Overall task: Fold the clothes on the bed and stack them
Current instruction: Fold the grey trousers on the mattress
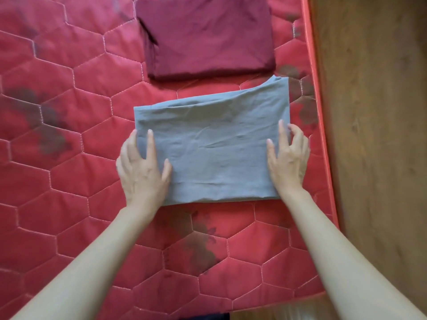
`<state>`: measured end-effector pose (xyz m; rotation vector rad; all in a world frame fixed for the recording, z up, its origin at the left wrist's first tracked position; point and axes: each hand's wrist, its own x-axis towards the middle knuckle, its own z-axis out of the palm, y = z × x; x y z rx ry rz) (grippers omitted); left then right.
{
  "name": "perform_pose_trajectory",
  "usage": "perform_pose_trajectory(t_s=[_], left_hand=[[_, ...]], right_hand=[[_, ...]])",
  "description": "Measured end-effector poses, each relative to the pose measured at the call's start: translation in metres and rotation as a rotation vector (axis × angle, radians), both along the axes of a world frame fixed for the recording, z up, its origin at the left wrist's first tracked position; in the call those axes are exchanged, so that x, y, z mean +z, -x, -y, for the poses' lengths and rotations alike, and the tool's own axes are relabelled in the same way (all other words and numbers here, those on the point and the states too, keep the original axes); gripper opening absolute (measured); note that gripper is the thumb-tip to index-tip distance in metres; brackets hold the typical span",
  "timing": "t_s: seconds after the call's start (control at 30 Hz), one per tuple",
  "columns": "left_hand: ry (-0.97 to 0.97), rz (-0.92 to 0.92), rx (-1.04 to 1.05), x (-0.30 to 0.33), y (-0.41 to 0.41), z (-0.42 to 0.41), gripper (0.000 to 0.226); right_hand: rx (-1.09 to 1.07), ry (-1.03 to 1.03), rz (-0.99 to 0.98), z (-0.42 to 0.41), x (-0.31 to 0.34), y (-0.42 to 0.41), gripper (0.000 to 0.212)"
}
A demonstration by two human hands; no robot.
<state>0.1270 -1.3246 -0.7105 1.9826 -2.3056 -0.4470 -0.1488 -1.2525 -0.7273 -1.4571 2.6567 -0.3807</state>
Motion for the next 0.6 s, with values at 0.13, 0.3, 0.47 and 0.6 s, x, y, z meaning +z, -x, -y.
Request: perform_pose_trajectory(t_s=[0.13, 0.3, 0.47, 0.6], left_hand=[[0.084, -0.007, -0.412, -0.011, 0.045, -0.010, 0.061], [0.040, 0.115, -0.517, -0.044, 0.045, -0.036, 0.057], [0.066, 0.170, -0.599, -0.059, -0.028, -0.032, 0.059], [0.062, 0.154, -0.552, -0.045, -0.039, -0.023, 0.057]], right_hand=[[0.250, 0.038, -0.021, 0.028, -0.008, -0.059, 0.048], [0.391, -0.086, -0.064, 0.006, -0.037, -0.098, 0.050], [0.203, -0.201, -0.152, -0.044, -0.043, -0.040, 0.055], [0.149, -0.229, -0.141, -0.051, -0.033, -0.026, 0.052]])
